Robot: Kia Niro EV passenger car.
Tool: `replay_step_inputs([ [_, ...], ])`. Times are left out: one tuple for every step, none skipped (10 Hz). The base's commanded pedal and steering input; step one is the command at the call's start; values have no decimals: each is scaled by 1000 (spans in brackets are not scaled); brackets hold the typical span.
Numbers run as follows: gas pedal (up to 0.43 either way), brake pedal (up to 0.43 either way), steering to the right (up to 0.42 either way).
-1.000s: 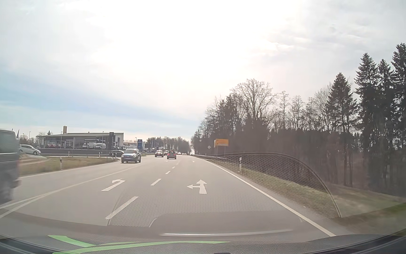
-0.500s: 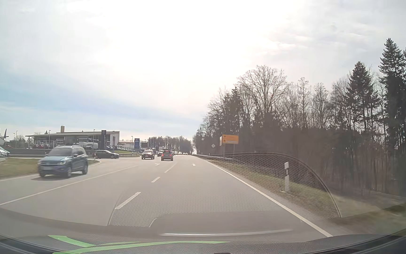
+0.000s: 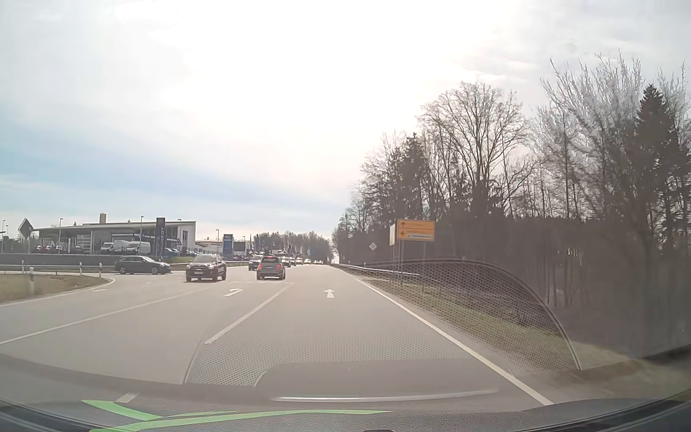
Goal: Follow the waypoints while adhering to traffic rules and regulations
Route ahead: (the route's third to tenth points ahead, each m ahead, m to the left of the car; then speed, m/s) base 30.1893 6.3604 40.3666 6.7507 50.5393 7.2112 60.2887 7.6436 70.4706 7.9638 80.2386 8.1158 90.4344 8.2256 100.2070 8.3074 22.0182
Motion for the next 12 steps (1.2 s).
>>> replay_step_inputs([
  [248,0,-7],
  [248,0,-7],
  [248,0,-8],
  [248,0,-9],
  [248,0,-9],
  [248,0,-8],
  [248,0,-9],
  [248,0,-8],
  [248,0,-9],
  [248,0,-9],
  [248,0,-8],
  [248,0,-6],
])
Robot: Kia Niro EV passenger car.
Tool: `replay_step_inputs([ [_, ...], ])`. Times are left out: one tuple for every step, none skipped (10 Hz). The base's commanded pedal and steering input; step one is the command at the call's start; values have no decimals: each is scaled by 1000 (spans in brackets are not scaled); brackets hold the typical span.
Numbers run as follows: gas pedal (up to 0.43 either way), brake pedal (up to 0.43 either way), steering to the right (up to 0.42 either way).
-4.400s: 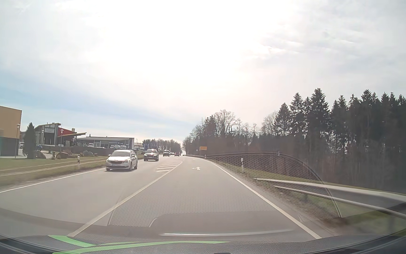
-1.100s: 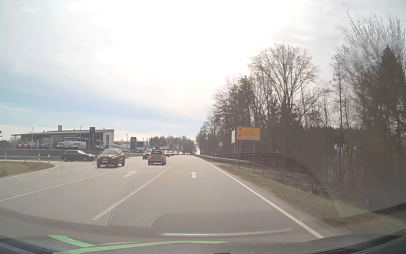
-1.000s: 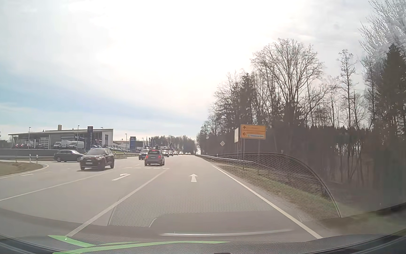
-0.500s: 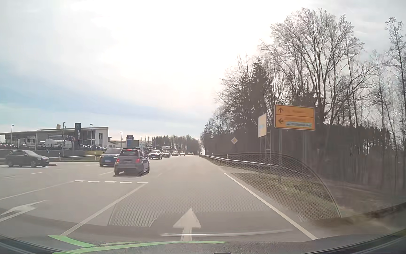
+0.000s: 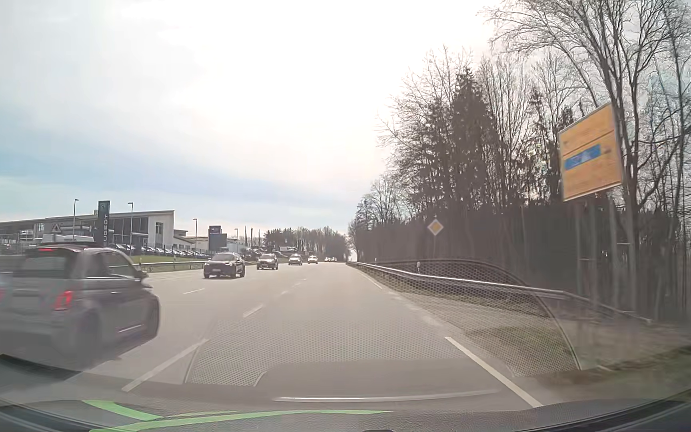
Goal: Follow the waypoints while adhering to traffic rules and regulations
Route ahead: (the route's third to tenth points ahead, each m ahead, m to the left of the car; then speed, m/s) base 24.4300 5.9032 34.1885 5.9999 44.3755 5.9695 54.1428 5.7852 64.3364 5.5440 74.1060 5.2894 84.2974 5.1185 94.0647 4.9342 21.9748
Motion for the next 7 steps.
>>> replay_step_inputs([
  [260,0,-4],
  [260,0,-3],
  [260,0,-3],
  [260,0,-3],
  [260,0,-3],
  [260,0,-3],
  [260,0,-3],
])
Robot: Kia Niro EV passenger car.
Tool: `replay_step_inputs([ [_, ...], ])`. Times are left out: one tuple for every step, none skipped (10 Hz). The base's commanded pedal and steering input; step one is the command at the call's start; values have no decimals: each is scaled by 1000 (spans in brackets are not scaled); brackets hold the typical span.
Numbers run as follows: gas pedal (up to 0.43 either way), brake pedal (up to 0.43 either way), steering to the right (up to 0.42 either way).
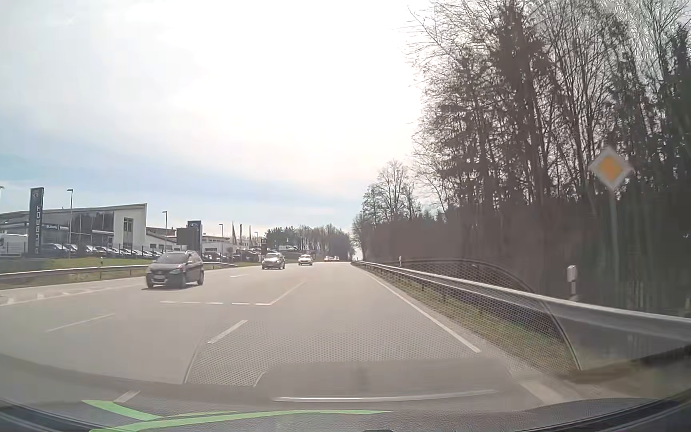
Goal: Follow the waypoints while adhering to traffic rules and regulations
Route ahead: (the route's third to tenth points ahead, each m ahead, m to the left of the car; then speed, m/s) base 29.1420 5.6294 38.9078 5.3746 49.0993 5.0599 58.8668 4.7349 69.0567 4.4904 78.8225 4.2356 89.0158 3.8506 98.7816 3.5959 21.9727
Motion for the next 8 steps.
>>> replay_step_inputs([
  [260,0,-3],
  [260,0,-3],
  [260,0,-3],
  [260,0,-2],
  [260,0,-3],
  [260,0,-2],
  [260,0,-3],
  [260,0,-2],
])
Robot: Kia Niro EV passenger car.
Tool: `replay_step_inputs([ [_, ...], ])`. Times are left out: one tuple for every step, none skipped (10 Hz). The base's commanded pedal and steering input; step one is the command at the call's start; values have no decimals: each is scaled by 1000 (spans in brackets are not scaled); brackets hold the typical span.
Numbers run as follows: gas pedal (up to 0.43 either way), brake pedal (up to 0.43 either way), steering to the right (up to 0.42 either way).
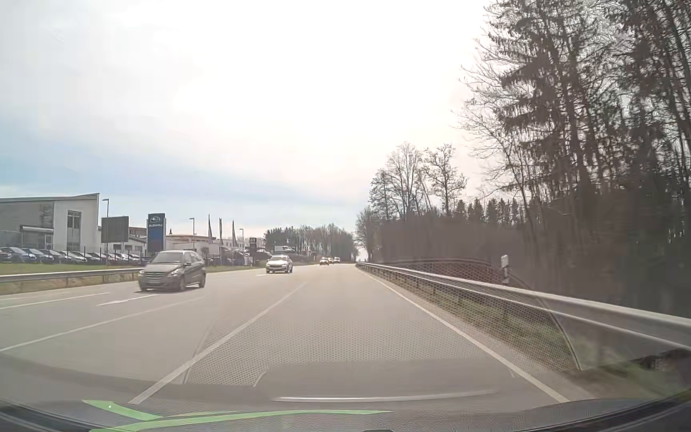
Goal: Follow the waypoints while adhering to traffic rules and regulations
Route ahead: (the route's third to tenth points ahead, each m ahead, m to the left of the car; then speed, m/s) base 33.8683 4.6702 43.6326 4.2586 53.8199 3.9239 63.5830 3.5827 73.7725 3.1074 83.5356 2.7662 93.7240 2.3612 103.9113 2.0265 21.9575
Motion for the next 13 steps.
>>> replay_step_inputs([
  [260,0,-3],
  [260,0,-3],
  [260,0,-3],
  [260,0,-3],
  [260,0,-2],
  [260,0,-3],
  [260,0,-3],
  [260,0,-3],
  [268,0,-3],
  [268,0,-3],
  [268,0,-3],
  [268,0,-2],
  [268,0,-3],
])
